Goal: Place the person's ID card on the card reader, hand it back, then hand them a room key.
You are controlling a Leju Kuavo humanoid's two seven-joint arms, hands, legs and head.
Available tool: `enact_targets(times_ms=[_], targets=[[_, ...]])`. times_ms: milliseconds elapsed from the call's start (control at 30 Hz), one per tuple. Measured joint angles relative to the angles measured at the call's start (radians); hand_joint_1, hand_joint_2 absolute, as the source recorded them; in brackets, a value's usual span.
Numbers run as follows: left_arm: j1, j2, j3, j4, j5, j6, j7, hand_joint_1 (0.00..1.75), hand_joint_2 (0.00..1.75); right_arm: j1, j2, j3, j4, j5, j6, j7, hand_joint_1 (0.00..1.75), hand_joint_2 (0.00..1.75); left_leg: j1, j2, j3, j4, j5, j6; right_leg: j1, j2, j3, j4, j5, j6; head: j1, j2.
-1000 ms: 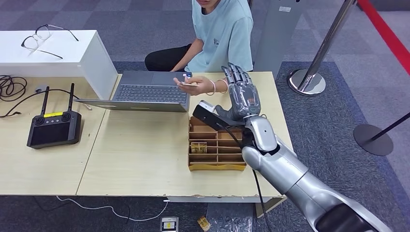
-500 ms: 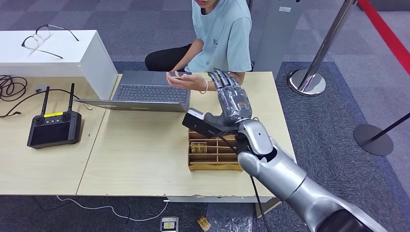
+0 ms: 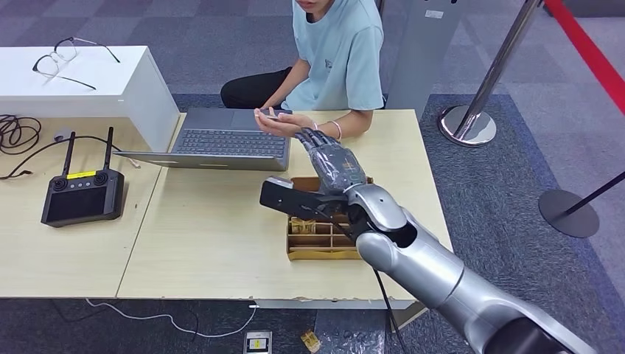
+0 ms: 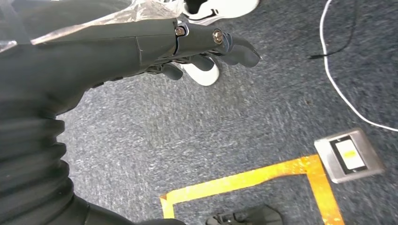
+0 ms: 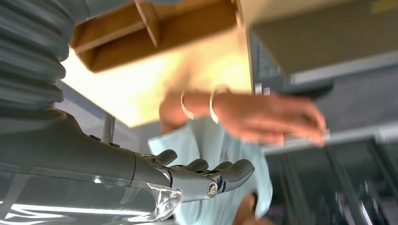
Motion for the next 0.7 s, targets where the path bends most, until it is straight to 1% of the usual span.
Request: enact_targets(times_ms=[100,200,333,433,567,700], targets=[[0.007,0.007,0.001,0.000,0.002,-0.004,0.011,0.00,1.75,-0.008,-0.007,0.014,0.000,-0.058,0.082,0.025,0.00,1.75,0.000,0.000,0.000,0.000,0.000,0.000,0.000,0.000,0.000,0.000,0.000,0.000,0.000,0.000],[0.012,0.010,0.001,0.000,0.002,-0.006,0.013,0.00,1.75,-0.011,-0.017,0.027,0.000,-0.092,0.120,0.042,0.00,1.75,0.000,0.000,0.000,0.000,0.000,0.000,0.000,0.000,0.000,0.000,0.000,0.000,0.000,0.000],[0.015,0.011,0.001,0.000,0.003,-0.002,0.007,0.00,1.75,-0.012,-0.032,0.044,0.000,-0.108,0.128,0.053,0.01,1.75,0.000,0.000,0.000,0.000,0.000,0.000,0.000,0.000,0.000,0.000,0.000,0.000,0.000,0.000],[0.016,0.011,0.001,0.000,0.003,-0.002,0.009,0.00,1.75,-0.012,-0.042,0.057,0.003,-0.115,0.128,0.054,0.10,1.75,0.000,0.000,0.000,0.000,0.000,0.000,0.000,0.000,0.000,0.000,0.000,0.000,0.000,0.000],[0.016,0.011,0.001,0.000,0.003,-0.003,0.007,0.00,1.75,-0.014,-0.049,0.073,0.008,-0.114,0.126,0.054,0.31,1.75,0.000,0.000,0.000,0.000,0.000,0.000,0.000,0.000,0.000,0.000,0.000,0.000,0.000,0.000],[0.016,0.007,0.002,-0.001,0.004,-0.002,-0.004,0.00,1.75,-0.022,-0.054,0.083,0.014,-0.106,0.114,0.052,0.33,1.75,0.000,0.000,0.000,0.000,0.000,0.000,0.000,0.000,0.000,0.000,0.000,0.000,0.000,0.000]])
